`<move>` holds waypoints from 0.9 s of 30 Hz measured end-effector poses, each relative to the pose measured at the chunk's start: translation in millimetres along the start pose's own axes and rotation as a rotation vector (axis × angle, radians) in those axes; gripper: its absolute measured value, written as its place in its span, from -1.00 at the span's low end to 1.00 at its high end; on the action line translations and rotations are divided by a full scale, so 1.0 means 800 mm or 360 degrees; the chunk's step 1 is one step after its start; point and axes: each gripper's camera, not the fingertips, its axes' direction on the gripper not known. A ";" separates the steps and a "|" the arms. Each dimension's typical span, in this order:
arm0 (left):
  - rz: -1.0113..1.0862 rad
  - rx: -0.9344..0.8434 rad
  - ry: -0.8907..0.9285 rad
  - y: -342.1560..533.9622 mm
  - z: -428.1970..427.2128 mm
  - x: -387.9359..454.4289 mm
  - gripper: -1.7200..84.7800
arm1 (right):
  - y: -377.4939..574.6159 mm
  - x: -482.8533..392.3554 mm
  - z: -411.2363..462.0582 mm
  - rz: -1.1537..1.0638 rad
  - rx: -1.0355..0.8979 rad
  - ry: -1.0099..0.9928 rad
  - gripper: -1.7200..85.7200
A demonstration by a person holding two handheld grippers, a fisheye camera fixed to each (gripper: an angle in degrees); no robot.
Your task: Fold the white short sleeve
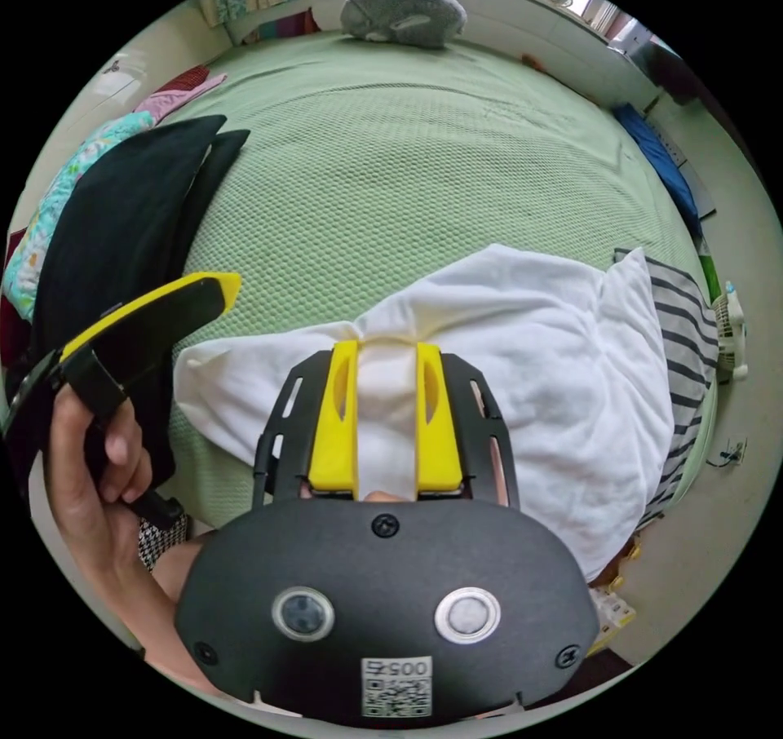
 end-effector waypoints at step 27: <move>0.0021 -0.0100 0.0142 -0.046 0.043 0.008 -0.97 | 0.021 -0.019 -0.052 -0.0155 -0.0397 0.0208 -1.00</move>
